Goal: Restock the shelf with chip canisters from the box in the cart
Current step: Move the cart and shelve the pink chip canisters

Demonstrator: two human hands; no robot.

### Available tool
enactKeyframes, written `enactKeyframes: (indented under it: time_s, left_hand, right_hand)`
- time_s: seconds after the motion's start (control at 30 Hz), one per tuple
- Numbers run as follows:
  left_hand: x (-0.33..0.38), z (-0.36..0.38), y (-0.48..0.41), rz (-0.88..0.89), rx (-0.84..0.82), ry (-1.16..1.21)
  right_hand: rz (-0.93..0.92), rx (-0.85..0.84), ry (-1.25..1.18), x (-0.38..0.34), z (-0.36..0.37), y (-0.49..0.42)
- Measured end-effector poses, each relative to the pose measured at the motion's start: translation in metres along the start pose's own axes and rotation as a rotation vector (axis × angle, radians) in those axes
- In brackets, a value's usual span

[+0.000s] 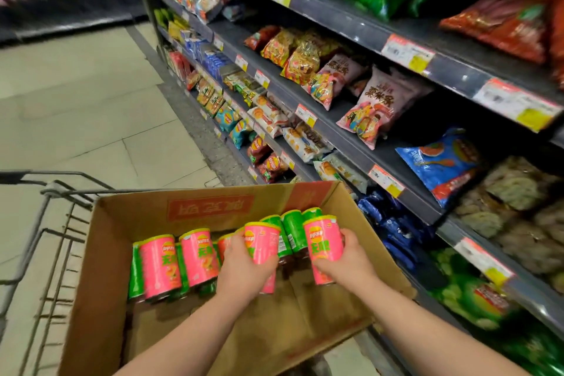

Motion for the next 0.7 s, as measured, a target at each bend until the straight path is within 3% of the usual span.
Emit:
enactKeyframes:
  time_s: [0.23,0.7]
  left_hand:
    - [0.027,0.013,0.043,0.218,-0.109,-0.025]
    - [0.074,0.092,0.158,0.475,-0.406,-0.093]
  right_hand:
    - [0.042,0.152,-0.12,0.0,-0.022,0.066]
    - [0.195,0.506,-0.249,0.049,-0.092,0.212]
Point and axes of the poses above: each hand's wrist, its own y-axis away from the middle knuckle, its own z-axis out of the palm, x = y × z, the point moved 8 cm from there along -y, towards the middle knuckle, and after that the axes turned 12 degrees about -z, right-handed, at the moved point
